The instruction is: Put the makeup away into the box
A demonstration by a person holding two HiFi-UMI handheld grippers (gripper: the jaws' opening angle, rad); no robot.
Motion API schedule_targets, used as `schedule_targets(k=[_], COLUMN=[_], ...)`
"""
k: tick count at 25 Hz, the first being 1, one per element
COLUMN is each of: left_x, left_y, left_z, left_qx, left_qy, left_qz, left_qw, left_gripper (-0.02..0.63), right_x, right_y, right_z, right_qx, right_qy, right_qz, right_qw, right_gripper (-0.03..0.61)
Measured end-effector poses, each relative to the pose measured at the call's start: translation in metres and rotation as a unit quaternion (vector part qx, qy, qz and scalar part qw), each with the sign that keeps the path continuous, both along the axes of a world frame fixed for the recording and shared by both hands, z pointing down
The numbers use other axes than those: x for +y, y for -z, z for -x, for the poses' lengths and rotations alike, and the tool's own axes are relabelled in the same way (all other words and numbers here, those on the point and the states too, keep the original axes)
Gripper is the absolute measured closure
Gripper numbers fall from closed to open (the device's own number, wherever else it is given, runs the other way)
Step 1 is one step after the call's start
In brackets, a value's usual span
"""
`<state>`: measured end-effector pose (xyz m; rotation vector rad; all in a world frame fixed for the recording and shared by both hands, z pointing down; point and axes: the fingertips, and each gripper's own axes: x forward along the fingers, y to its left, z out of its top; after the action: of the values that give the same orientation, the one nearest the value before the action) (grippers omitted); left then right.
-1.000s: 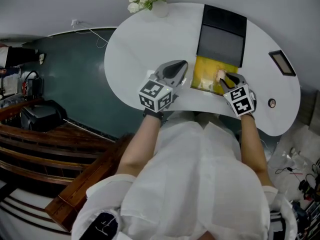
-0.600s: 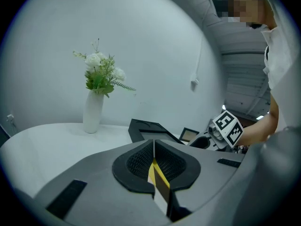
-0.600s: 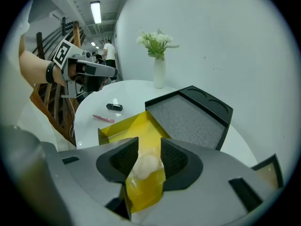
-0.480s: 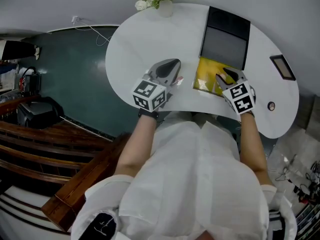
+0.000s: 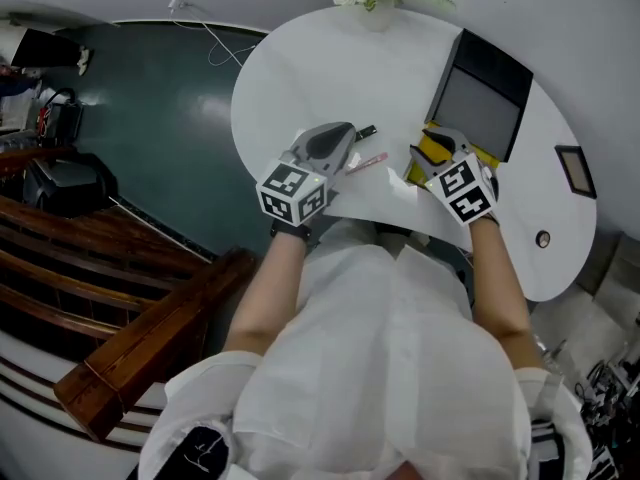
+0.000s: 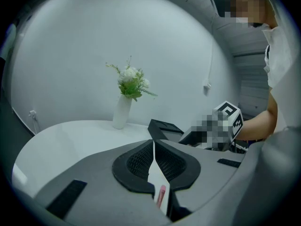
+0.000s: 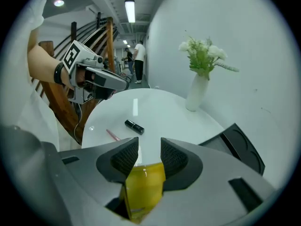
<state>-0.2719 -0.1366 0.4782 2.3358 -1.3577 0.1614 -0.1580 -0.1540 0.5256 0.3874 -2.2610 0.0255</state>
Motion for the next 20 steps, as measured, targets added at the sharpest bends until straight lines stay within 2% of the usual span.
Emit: schedule_targets(k=[8,14,20], left_x=[0.023,0.032,0.041], left_y=[-0.013,-0.022,-0.027], left_z=[0.040,0.065,0.082], left_qx=[0.008,0.007,0.006], left_qy=[0.030,0.043,0.047], left_qz=[0.014,0.021,0.027], left_qw=[0.9994,0.9988,0.9985], left_gripper=[0.589,0.589,0.589], right_x=[0.015,0.023,0.028], right_y=[-0.014,-0.041,-0.071], right_z=[0.073,0.104,0.117], right_qx=[0.037,0.086,0.137], right_qy=[0.115,0.192,0.238], right_qz=[-0.017,-0.032,-0.035], right_qw=[0.993,0.977,0.961], right_gripper=[0.443,0.443,0.443])
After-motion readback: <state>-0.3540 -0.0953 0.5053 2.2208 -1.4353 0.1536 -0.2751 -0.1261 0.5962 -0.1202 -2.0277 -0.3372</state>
